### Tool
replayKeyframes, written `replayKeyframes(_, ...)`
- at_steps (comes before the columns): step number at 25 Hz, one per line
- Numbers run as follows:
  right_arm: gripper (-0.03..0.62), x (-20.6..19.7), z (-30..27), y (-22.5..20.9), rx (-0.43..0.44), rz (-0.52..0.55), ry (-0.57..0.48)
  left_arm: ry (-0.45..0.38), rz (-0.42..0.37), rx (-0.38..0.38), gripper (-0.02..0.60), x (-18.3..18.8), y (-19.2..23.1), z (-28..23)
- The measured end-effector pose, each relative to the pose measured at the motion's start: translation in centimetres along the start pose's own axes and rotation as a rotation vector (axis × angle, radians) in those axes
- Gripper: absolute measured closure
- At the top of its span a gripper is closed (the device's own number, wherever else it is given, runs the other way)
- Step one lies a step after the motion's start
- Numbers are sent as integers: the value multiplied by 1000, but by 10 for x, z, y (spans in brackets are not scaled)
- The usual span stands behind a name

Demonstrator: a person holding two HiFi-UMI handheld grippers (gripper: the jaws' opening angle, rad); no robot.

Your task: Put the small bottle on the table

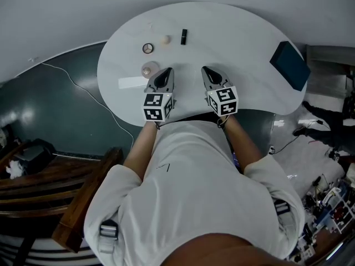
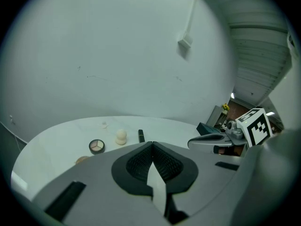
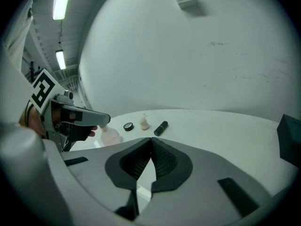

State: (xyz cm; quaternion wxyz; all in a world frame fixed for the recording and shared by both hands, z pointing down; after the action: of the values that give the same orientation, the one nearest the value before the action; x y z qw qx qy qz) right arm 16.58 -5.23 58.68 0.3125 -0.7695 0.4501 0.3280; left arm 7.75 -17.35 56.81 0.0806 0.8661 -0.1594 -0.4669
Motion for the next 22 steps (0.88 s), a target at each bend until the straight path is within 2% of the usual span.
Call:
replayKeyframes(10,595,82,18,-10,-41,78,-164,-170,-49,10,569,81,-11,10)
replayKeyframes(14,595,118,30,-6,-53,155,-216,-238,-37,19,569,111,-15,24)
replayKeyframes(22,595,178,49,8,-33,207,-341,-361,-91,38,569,164,-26,54)
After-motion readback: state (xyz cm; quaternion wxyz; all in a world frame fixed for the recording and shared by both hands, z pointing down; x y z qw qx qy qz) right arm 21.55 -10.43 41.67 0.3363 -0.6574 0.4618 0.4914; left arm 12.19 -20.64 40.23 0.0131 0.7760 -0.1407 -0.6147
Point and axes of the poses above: the fingertips, and each gripper's own axes: z backward along the fingers, y to its left, x out of its top, the point moved 3 cm from there along z, backward along the fingers, and after that the axes turned 1 degree about y, right-handed, at the moved point
